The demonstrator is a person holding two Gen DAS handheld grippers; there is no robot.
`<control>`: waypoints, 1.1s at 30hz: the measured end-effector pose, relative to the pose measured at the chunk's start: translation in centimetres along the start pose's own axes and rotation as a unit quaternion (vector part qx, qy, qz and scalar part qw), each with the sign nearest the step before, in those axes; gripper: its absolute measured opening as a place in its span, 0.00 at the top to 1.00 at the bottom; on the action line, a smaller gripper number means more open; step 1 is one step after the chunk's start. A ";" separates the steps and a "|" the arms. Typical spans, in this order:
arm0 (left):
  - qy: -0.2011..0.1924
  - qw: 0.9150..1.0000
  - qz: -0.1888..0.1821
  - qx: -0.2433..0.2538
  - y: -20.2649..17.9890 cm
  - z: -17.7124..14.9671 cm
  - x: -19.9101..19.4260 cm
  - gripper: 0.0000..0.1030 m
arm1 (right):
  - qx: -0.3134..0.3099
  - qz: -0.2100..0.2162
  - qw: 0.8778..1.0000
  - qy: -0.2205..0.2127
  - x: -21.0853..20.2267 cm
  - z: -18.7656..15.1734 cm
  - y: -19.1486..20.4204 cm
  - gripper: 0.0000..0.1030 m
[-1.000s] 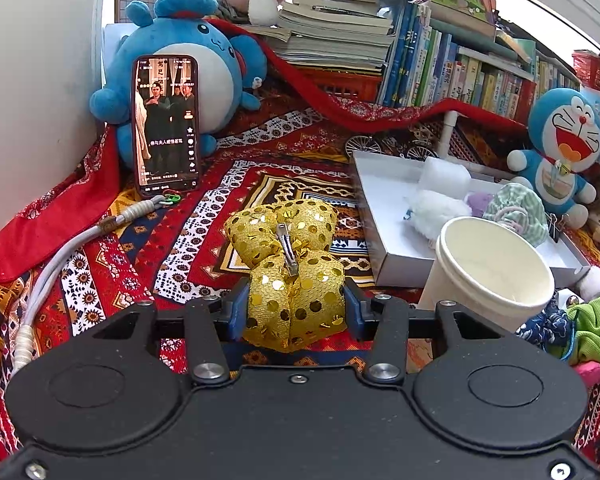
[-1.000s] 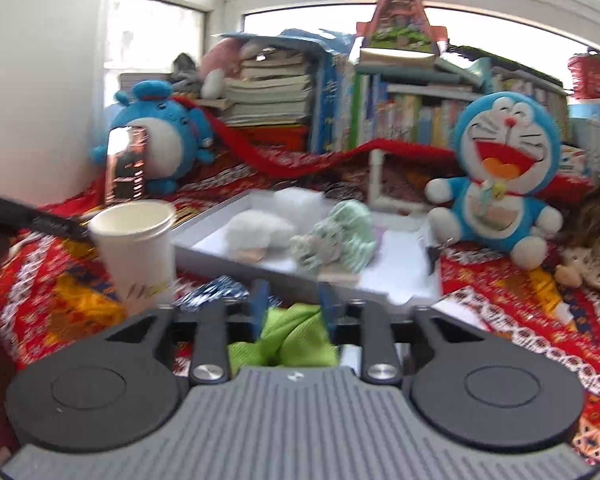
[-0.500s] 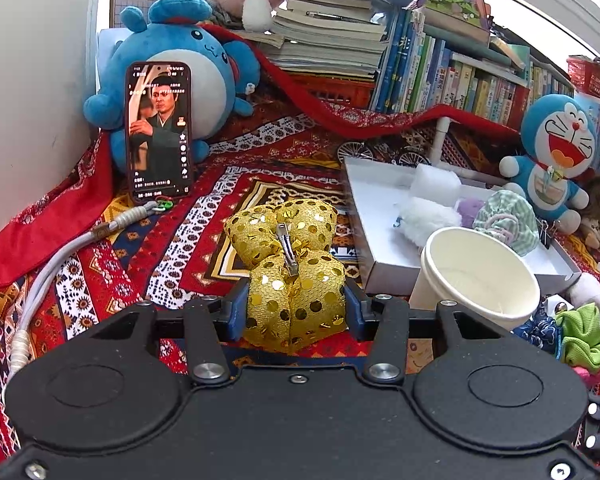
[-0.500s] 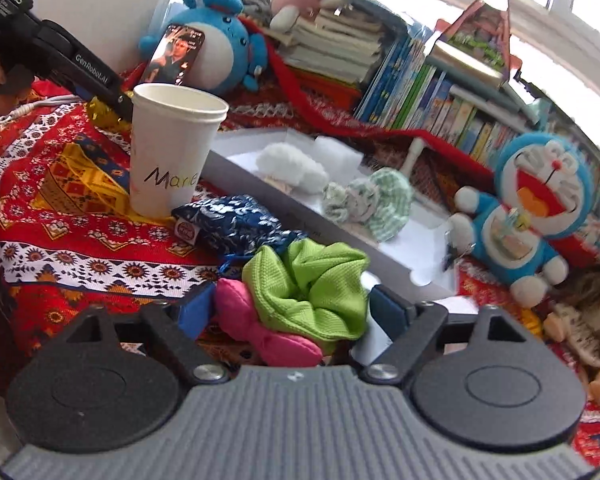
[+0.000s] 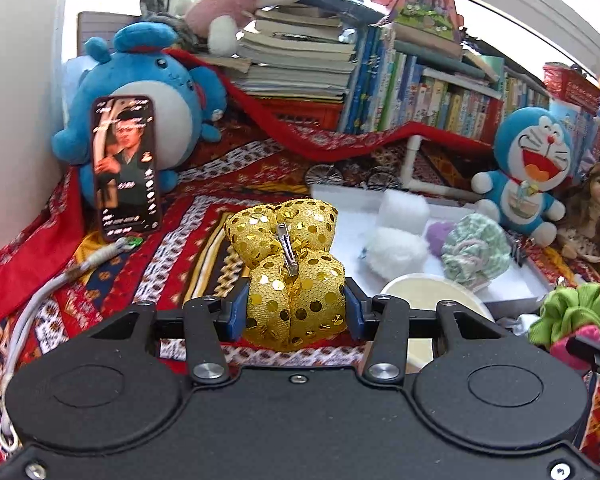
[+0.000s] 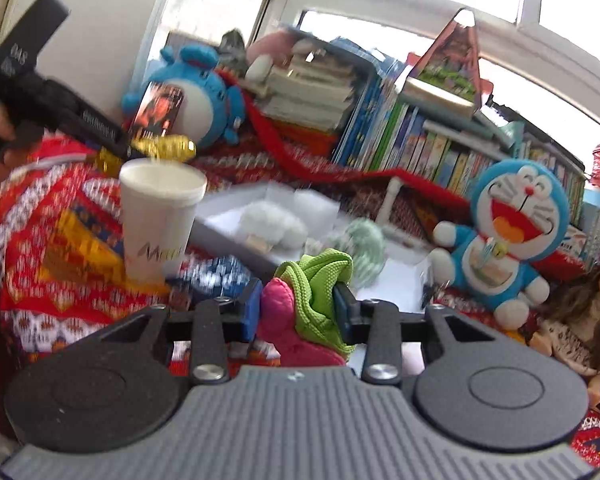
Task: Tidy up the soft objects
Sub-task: 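Lift the gold bow with the left tool while the right lifts the scrunchies, then lower the gold bow into the tray with the left tool while the right lowers the scrunchies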
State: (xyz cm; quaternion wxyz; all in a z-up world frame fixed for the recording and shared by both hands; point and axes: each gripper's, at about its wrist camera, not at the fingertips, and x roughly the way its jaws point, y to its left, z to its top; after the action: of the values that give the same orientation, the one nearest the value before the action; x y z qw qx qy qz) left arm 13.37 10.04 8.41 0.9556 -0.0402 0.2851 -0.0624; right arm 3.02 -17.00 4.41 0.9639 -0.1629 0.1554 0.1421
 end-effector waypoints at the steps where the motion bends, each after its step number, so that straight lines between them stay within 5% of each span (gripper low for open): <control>1: 0.000 1.000 -0.005 0.004 -0.3 0.4 0.0 0.56 | 0.005 -0.004 1.000 -0.004 0.0 0.4 -0.3 0.59; 11: 0.039 0.996 -0.061 0.043 -3.6 5.5 2.5 0.56 | 0.103 -0.037 0.994 0.003 2.9 2.8 -6.5 0.58; 17: 0.111 0.990 -0.076 0.039 -5.1 8.5 7.3 0.56 | 0.154 -0.052 0.986 0.036 5.8 2.8 -9.9 0.58; 22: 0.158 0.985 -0.070 0.022 -5.9 9.5 11.5 0.56 | 0.171 -0.047 0.982 0.064 8.2 2.3 -10.9 0.58; 33: 0.186 0.981 -0.051 0.033 -7.8 10.2 16.8 0.55 | 0.211 -0.012 0.973 0.095 13.2 1.6 -11.6 0.58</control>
State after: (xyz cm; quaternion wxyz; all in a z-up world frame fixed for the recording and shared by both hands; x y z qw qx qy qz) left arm 32.16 0.38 8.70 0.8823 -0.0107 0.4531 -0.1268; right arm 19.24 -23.94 4.43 0.9590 0.0295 0.2705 0.0786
